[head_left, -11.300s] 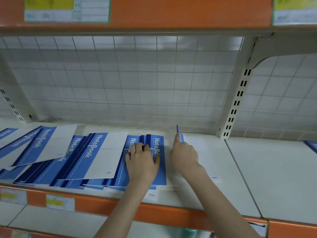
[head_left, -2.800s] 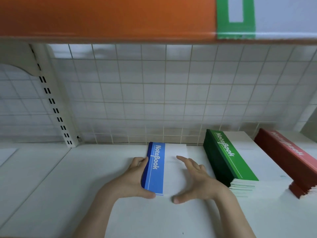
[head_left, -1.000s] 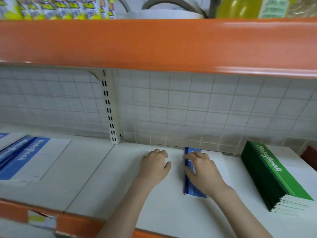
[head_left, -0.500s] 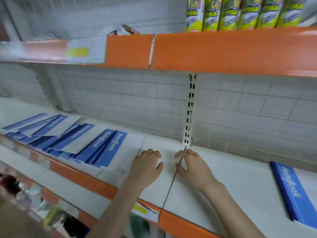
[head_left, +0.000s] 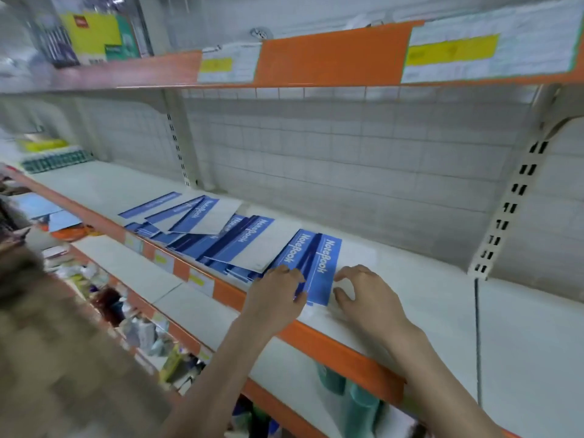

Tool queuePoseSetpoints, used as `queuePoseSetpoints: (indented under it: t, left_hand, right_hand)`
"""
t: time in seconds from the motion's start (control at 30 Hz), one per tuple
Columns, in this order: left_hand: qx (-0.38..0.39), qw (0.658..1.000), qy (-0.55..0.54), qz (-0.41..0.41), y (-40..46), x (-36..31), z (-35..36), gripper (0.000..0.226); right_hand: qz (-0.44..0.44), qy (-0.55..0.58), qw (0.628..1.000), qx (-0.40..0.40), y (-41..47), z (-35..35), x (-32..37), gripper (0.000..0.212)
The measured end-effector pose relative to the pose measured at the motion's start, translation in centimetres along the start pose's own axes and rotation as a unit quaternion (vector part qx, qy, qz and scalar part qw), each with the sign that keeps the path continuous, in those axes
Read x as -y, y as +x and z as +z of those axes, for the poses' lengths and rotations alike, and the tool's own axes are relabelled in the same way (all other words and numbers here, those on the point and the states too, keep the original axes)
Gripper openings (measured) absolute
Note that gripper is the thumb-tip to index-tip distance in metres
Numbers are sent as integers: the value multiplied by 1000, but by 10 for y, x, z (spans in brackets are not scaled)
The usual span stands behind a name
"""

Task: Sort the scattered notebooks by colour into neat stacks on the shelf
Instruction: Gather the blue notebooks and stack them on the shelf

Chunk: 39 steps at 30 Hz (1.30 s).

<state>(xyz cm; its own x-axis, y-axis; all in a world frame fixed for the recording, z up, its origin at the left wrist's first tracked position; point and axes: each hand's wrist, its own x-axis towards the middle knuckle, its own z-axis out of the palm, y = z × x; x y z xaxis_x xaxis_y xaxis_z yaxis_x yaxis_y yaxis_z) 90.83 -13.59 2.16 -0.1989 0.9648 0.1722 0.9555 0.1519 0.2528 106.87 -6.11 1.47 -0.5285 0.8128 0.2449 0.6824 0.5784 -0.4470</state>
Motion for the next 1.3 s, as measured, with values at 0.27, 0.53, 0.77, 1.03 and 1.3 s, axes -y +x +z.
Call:
queuePoseSetpoints:
  t: [0.27,0.53,0.77,1.03,1.3]
  left_hand:
    - [-17,999,-29,7,10,46,-3,31]
    - [-40,995,-47,83,61,66,2,30]
    - [12,989,-25,144,101,73,9,32]
    - [36,984,-47,167,118,78,22,30]
    - [31,983,-86,158,128,68,27,20]
  right_hand:
    - [30,-10,999,-25,30,19,25,28]
    - [84,-33,995,-52,64,29,36,28]
    - [155,-41,986,-53,76,41,37,25]
    - [202,-91,975,-29,76,55,45,43]
    - [230,-127,965,-7,84,55,53,45]
